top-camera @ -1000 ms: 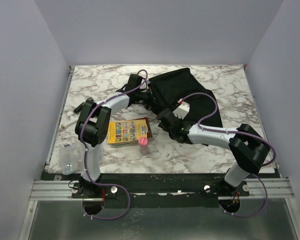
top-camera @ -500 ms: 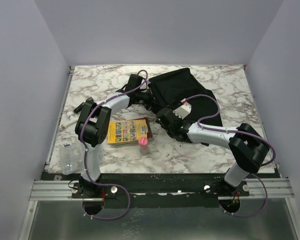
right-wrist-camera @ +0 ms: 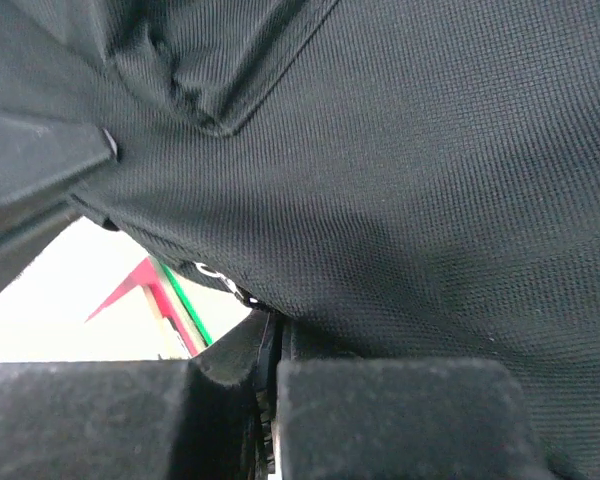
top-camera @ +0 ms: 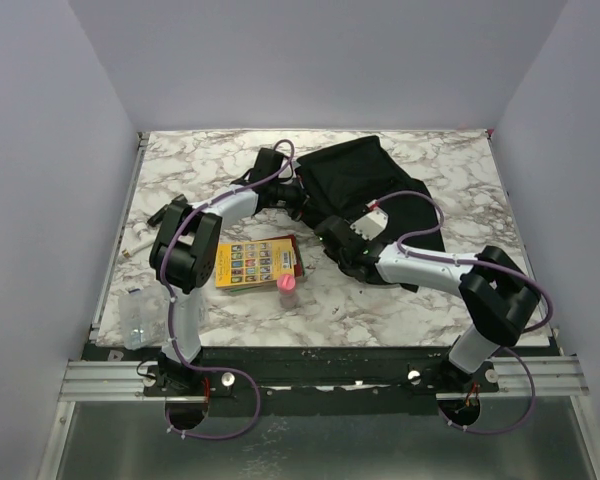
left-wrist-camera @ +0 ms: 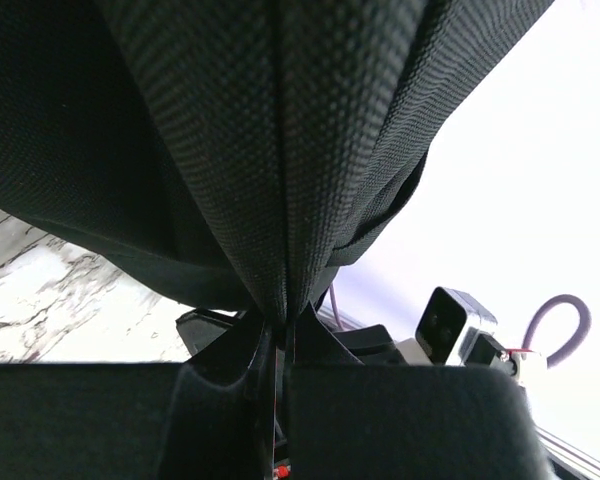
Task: Pack the student bag
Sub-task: Unzip the student bag at the center of the board.
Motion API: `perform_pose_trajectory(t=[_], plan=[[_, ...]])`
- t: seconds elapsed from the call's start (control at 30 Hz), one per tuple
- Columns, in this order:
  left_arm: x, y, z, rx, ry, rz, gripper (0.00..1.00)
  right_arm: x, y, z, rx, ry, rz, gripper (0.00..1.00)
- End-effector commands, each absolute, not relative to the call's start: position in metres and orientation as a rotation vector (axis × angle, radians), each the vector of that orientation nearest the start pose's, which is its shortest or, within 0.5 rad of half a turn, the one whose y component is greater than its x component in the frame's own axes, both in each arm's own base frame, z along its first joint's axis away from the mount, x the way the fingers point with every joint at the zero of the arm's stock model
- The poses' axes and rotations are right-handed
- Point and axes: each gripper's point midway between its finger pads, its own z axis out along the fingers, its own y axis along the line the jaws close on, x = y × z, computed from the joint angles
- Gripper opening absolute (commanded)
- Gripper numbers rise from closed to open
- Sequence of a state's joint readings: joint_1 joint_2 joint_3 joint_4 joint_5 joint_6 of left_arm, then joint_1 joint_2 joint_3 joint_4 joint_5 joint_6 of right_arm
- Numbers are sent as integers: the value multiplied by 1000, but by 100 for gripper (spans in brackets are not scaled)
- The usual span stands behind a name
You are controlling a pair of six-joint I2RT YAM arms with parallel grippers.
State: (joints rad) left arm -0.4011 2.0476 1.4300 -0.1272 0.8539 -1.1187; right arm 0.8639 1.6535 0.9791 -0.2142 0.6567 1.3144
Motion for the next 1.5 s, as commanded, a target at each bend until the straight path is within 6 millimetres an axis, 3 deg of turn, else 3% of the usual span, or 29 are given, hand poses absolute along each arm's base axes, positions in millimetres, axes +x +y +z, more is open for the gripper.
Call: perform_pose_trajectory(t=[0.0, 0.07, 0.17, 0.23, 0.37, 0.47, 0.6, 0.63, 0.67, 0.73, 0.87, 0.93, 1.03, 1.17, 1.3, 1.37, 1.4, 1.47], plan=[[393, -325, 158, -314, 2573, -1659, 0, 303, 266, 86, 407, 2285, 321, 1], [401, -321, 153, -307, 2603, -1598, 0, 282, 266, 78, 232, 2379, 344, 1], [425, -313, 154, -330, 2594, -1628, 0, 248, 239, 69, 21, 2498, 243, 1], [439, -302, 148, -357, 2607, -1589, 0, 232, 217, 71, -28, 2526, 180, 1], [459, -287, 147, -404, 2592, -1588, 0, 203, 201, 65, -73, 2612, 186, 1], [461, -281, 143, -398, 2611, -1533, 0, 203, 192, 61, -25, 2586, 166, 1], [452, -283, 148, -336, 2612, -1530, 0, 221, 213, 75, -78, 2513, 248, 1], [447, -282, 147, -327, 2618, -1512, 4, 224, 223, 79, -104, 2503, 290, 1], [442, -281, 146, -325, 2624, -1498, 18, 227, 230, 84, -139, 2487, 322, 1], [430, -281, 149, -318, 2630, -1473, 55, 232, 247, 92, -200, 2451, 401, 1], [394, -281, 157, -354, 2644, -1460, 81, 240, 269, 105, -263, 2421, 485, 0], [376, -281, 158, -406, 2634, -1476, 88, 240, 279, 108, -285, 2404, 540, 1], [356, -294, 155, -477, 2621, -1568, 88, 239, 284, 107, -312, 2396, 572, 0], [345, -329, 146, -440, 2677, -1638, 84, 241, 281, 103, -355, 2404, 528, 1], [347, -343, 127, -411, 2720, -1621, 54, 239, 275, 106, -351, 2390, 520, 1], [353, -336, 117, -419, 2743, -1544, 40, 237, 271, 105, -337, 2392, 511, 1], [358, -329, 111, -436, 2762, -1481, 29, 237, 268, 104, -327, 2397, 502, 1], [376, -317, 114, -385, 2748, -1395, 16, 234, 260, 97, -295, 2426, 466, 1]])
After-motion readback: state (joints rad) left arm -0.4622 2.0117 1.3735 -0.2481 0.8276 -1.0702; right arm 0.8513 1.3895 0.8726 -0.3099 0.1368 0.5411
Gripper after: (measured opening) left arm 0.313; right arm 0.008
